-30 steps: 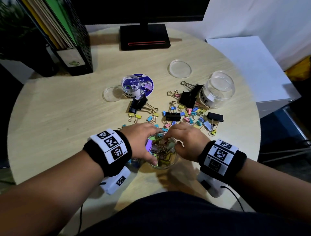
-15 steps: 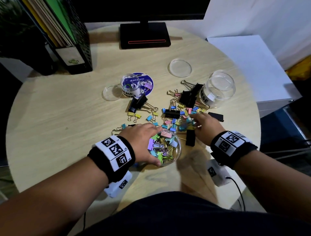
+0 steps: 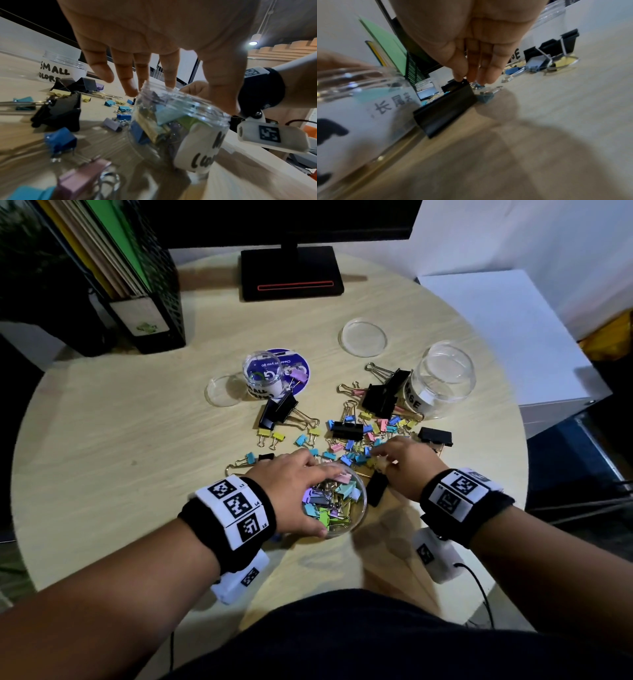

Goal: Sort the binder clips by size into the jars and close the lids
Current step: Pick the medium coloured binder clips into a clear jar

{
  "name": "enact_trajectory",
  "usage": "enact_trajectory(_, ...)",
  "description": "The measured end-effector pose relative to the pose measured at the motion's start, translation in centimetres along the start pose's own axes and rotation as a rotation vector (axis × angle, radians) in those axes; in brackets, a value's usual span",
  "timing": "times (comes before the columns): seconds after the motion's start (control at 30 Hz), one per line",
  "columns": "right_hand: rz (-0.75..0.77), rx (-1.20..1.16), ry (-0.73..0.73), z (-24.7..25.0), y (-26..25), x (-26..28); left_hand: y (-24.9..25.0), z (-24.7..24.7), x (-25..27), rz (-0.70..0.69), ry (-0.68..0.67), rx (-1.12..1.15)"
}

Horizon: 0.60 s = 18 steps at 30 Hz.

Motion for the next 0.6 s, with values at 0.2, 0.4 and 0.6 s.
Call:
enact_trajectory(0.2, -0.157, 0.124, -0.055, 0.6, 1.2, -1.4, 0.0, -0.1, -0.6, -0.002, 0.027, 0.025)
enact_trajectory(0.4, 0.004, 0.039, -0.022, 1.2, 0.3, -1.8, -0.7, 1.3, -0.9, 0.032, 0.150, 0.230)
enact_trajectory(0.6, -0.128, 0.077, 0.040, 3.4, 1.9, -4.2, -5.5, 2.0, -3.0, 0.208, 0.169, 0.075)
Point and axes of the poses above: each hand's wrist, its own x-axis away from the middle knuckle, its own z-axis out of the back of the hand, y = z × x, the point moved 5 cm from there along -x, towards the middle knuckle, and after that the axes turned 5 degrees about y, right-handed, at the moved point
